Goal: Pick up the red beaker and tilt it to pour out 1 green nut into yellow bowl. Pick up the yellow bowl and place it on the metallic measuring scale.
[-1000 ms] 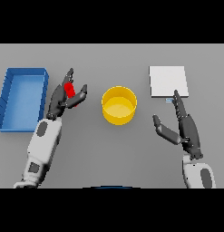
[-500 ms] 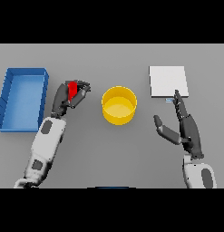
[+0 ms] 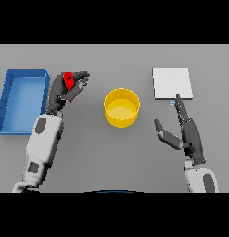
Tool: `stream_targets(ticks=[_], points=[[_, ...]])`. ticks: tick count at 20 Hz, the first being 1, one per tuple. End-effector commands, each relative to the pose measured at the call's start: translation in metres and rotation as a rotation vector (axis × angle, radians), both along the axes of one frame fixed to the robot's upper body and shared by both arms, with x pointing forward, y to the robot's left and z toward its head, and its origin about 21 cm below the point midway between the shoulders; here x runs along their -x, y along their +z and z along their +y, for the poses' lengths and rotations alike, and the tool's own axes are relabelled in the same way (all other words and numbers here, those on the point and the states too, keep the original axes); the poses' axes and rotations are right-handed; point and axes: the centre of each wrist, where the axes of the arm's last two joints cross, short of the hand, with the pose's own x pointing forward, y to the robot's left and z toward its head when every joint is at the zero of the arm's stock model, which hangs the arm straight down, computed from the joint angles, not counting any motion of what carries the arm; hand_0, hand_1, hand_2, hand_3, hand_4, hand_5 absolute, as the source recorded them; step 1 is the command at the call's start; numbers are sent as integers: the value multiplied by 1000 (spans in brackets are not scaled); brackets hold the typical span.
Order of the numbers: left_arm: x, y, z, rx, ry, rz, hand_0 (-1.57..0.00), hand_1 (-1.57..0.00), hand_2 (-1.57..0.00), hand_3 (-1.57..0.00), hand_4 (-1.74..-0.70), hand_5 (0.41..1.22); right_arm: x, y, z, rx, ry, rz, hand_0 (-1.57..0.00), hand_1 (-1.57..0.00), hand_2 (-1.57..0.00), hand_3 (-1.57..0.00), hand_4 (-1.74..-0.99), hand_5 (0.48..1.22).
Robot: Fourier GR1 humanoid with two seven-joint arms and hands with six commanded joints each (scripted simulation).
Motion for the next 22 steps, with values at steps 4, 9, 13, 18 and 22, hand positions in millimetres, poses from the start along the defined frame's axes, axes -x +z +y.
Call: stream_targets(ticks=[4, 9, 13, 18, 22], points=[[-3, 18, 2, -96, -40, -26, -1556, -1557, -1558, -1553, -1724, 1132, -2, 2, 0, 20, -3, -21, 1, 1, 1, 1, -1219, 656], [-7, 29, 4, -220, -74, -44, -1559, -1560, -1561, -1556, -1727, 1138, -2, 0, -7, 30, -8, -40, 1, 1, 1, 1, -1213, 662], [-14, 51, -3, -465, -138, -64, -1566, -1566, -1567, -1565, -1735, 1120, 1, -1, -3, 41, -14, -11, 1, 1, 1, 1, -1194, 658], [-20, 74, -27, -800, -248, -110, -1569, -1569, -1570, -1569, -1739, 1134, 0, 1, 0, 51, 1, -2, 1, 1, 1, 1, -1178, 667], [-26, 92, -46, -1091, -303, -159, -1570, -1570, -1570, -1570, -1740, 1174, -1, 2, -2, 30, -5, 3, 1, 1, 1, 1, -1183, 671]])
